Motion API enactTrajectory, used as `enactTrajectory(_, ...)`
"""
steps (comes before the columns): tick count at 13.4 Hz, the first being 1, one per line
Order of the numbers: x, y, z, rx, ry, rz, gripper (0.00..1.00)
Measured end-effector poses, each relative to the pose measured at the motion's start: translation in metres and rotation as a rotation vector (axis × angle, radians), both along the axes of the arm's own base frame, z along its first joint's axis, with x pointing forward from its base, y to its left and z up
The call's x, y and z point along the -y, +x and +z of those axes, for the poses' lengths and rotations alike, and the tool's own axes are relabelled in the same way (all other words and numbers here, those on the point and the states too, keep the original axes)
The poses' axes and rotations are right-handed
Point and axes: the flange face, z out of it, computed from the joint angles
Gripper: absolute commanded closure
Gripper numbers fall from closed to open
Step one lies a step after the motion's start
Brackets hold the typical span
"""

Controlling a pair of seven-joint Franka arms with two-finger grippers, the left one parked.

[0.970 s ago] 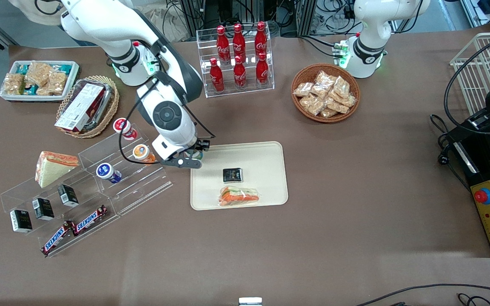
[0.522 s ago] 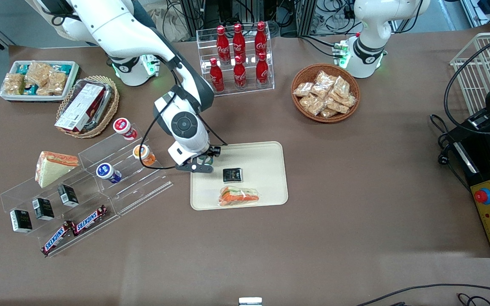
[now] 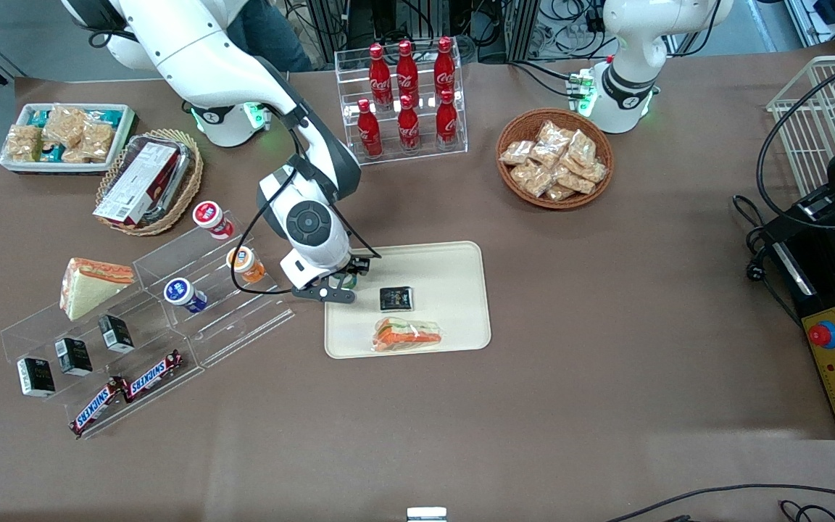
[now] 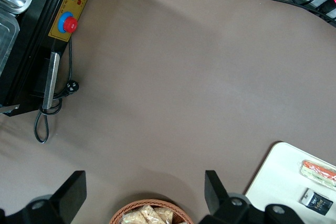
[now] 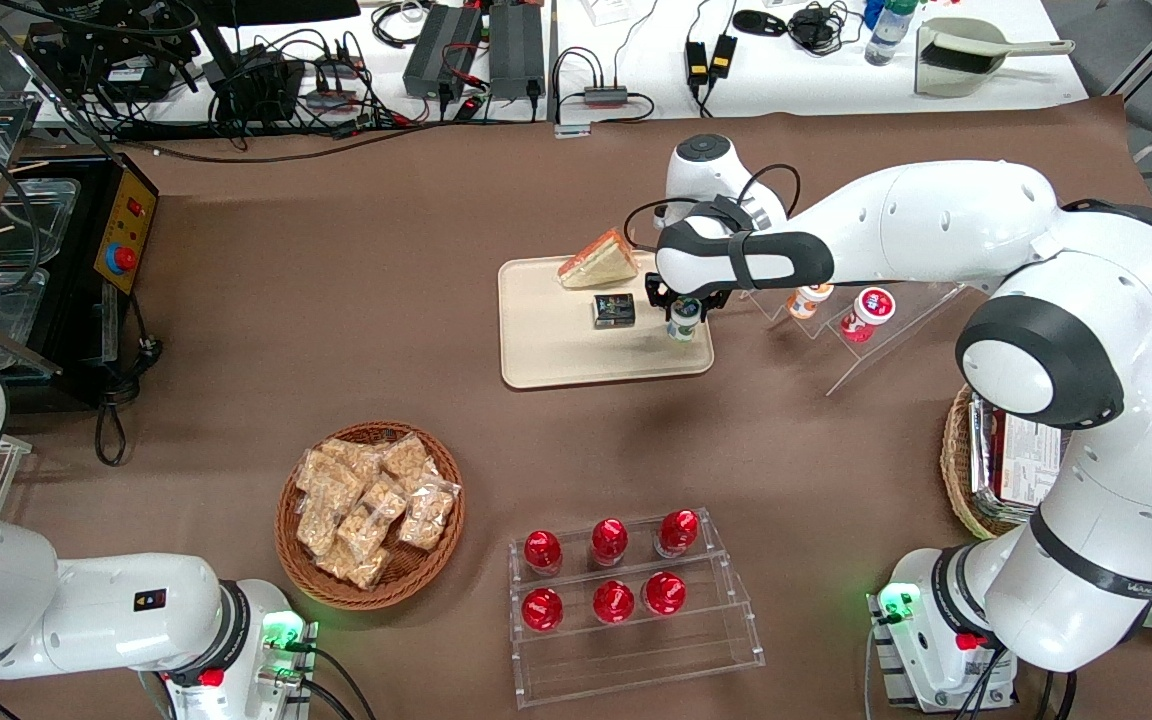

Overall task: Place green gum on tray
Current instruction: 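Lower the green gum jar onto the tray beside the black pack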

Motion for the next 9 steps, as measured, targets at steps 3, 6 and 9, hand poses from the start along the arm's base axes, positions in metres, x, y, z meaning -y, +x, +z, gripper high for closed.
enactTrajectory(3,-0.0001,-0.0012,-0.0059,-0.008,-0.005,0.001,0.09)
enactTrajectory(6,-0.0002,-0.0012,-0.0065,-0.009,-0.006,0.001,0.0)
enactTrajectory(9,-0.0011,-0.0001,-0.0048,-0.005,-0.003,0.003,0.0)
